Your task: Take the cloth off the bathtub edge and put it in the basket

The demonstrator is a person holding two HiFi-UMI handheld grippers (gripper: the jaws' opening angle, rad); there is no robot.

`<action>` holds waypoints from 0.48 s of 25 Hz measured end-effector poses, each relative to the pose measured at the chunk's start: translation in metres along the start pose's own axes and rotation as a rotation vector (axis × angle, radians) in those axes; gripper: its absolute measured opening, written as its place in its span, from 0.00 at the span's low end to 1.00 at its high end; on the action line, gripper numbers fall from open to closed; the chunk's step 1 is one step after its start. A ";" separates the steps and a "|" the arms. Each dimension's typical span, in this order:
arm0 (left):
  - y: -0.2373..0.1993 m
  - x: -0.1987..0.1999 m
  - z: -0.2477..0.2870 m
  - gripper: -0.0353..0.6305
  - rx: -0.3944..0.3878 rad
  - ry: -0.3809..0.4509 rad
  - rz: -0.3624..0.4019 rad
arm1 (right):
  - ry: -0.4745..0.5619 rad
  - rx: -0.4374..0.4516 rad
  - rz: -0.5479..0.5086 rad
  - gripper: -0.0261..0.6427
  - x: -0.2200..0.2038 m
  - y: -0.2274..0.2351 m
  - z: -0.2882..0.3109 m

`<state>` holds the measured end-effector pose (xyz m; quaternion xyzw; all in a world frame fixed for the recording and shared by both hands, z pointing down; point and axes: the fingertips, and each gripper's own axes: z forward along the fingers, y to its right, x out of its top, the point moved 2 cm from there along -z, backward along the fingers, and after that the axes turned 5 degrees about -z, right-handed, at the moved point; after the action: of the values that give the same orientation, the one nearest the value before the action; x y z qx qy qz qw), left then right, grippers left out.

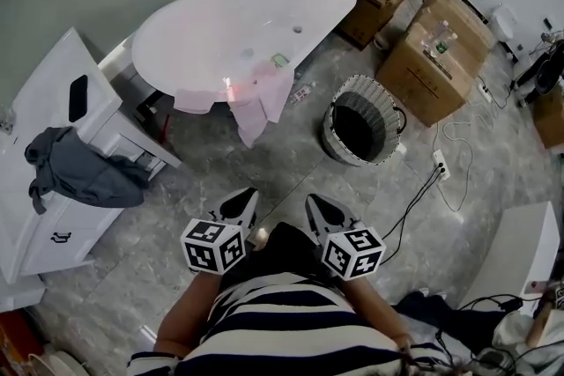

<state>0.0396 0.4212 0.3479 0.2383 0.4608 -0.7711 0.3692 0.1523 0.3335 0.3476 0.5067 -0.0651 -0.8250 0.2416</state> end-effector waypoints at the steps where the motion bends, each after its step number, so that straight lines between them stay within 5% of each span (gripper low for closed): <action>1: -0.001 0.002 0.005 0.11 0.000 -0.005 0.004 | -0.001 -0.001 0.003 0.08 0.003 0.004 0.004; 12: -0.013 0.056 0.085 0.11 0.039 0.009 0.013 | -0.018 0.092 -0.032 0.08 0.061 0.064 0.074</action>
<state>-0.0071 0.3308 0.3546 0.2520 0.4457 -0.7764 0.3674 0.0867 0.2384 0.3565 0.5107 -0.0968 -0.8296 0.2041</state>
